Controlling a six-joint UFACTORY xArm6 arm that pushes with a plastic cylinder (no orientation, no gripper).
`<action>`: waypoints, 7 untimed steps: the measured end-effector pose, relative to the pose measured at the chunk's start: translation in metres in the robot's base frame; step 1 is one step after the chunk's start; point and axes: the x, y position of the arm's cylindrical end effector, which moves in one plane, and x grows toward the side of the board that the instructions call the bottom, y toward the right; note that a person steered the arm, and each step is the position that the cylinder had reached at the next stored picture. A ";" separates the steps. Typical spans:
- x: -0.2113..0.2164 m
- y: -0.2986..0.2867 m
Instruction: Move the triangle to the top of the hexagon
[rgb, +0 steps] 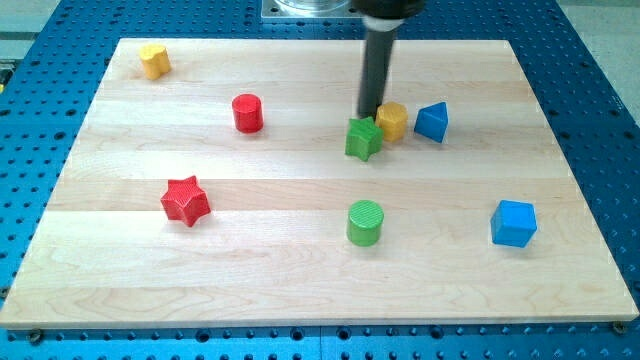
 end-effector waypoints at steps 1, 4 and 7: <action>0.063 0.038; 0.032 0.120; 0.047 0.106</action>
